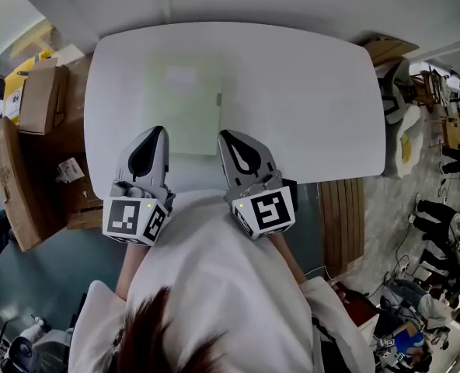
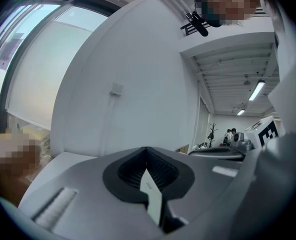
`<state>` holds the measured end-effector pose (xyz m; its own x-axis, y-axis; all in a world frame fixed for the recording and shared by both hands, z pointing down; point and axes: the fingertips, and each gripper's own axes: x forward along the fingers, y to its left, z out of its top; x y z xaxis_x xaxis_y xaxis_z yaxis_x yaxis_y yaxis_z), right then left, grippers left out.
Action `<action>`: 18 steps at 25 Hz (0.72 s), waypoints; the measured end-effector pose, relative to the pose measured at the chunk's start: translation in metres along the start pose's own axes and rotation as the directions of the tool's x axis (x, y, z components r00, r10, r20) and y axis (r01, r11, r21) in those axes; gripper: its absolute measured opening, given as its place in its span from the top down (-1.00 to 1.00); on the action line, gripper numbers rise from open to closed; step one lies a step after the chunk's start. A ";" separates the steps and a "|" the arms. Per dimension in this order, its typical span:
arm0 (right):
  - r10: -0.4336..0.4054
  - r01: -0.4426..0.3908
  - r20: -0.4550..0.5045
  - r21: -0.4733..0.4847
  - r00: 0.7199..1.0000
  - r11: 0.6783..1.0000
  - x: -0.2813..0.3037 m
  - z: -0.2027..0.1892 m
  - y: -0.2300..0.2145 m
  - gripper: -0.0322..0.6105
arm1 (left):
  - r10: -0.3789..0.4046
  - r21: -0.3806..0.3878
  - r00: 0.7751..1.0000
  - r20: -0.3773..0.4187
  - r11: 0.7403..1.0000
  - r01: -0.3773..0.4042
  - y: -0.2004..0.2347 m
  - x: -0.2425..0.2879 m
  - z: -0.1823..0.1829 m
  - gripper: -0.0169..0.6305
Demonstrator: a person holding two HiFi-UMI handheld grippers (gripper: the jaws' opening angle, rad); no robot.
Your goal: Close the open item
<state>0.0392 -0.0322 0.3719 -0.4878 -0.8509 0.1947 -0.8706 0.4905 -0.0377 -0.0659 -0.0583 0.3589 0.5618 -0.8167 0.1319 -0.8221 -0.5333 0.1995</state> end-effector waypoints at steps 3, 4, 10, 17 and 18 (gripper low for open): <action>-0.014 0.014 -0.014 0.003 1.000 1.000 -0.003 -0.002 -0.002 0.89 | -0.005 -0.002 1.000 -0.014 1.000 0.005 -0.001 0.002 -0.005 0.92; -0.021 0.021 -0.016 0.008 1.000 1.000 -0.003 -0.002 -0.003 0.89 | -0.008 -0.001 1.000 -0.017 1.000 0.008 -0.001 0.003 -0.006 0.92; -0.037 0.038 -0.018 0.033 0.999 0.999 -0.002 -0.002 -0.012 0.89 | -0.008 -0.006 1.000 -0.018 1.000 0.008 0.001 0.008 -0.005 0.92; 0.000 0.001 -0.047 0.020 0.999 1.000 0.011 -0.006 -0.010 0.89 | 0.028 -0.024 0.999 -0.018 0.999 -0.028 0.008 0.009 -0.005 0.92; 0.004 -0.003 -0.051 0.020 0.999 1.000 0.011 -0.006 -0.010 0.89 | 0.032 -0.027 0.999 -0.020 0.999 -0.033 0.008 0.008 -0.006 0.92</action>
<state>0.0428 -0.0454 0.3808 -0.4876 -0.8381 0.2445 -0.8702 0.4893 -0.0581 -0.0678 -0.0681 0.3670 0.5368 -0.8289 0.1575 -0.8372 -0.5002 0.2210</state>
